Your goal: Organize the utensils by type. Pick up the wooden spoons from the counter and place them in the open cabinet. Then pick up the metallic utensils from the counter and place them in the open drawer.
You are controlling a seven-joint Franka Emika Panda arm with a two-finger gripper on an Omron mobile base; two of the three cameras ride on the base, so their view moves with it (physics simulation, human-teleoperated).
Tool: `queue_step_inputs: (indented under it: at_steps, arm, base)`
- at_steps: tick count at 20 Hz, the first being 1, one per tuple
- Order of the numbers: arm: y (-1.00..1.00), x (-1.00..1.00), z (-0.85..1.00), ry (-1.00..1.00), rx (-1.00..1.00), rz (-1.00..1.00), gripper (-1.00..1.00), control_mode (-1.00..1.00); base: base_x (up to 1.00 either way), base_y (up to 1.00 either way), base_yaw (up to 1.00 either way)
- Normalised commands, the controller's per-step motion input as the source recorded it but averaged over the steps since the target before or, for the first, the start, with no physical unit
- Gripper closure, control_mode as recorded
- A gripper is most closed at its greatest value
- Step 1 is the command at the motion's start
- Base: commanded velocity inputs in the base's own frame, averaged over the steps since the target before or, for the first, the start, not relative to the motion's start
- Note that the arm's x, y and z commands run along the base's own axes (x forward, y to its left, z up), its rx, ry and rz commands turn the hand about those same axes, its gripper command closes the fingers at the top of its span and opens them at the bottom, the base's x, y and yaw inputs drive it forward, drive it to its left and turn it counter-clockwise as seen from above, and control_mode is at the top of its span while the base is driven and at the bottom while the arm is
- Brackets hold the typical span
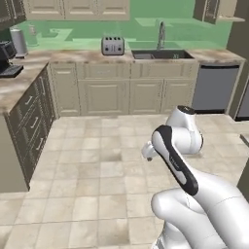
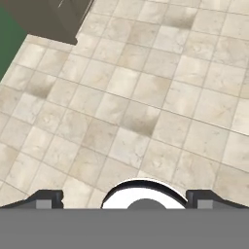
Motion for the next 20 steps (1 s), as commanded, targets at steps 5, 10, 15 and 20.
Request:
queue_step_inputs:
  at_steps: [5, 10, 15, 20]
  arm:
    - [0.00, 0.00, 0.00, 0.00, 0.00, 0.00, -1.00, 1.00]
    - [0.00, 0.00, 0.00, 0.00, 0.00, 0.00, -1.00, 1.00]
    - [0.00, 0.00, 0.00, 0.00, 0.00, 0.00, -1.00, 1.00]
    - [0.00, 0.00, 0.00, 0.00, 0.00, 0.00, -1.00, 1.00]
  base:
    - [1.00, 0.00, 0.19]
    - [1.00, 0.00, 0.25]
    - [1.00, 0.00, 0.28]
    - [1.00, 0.00, 0.36]
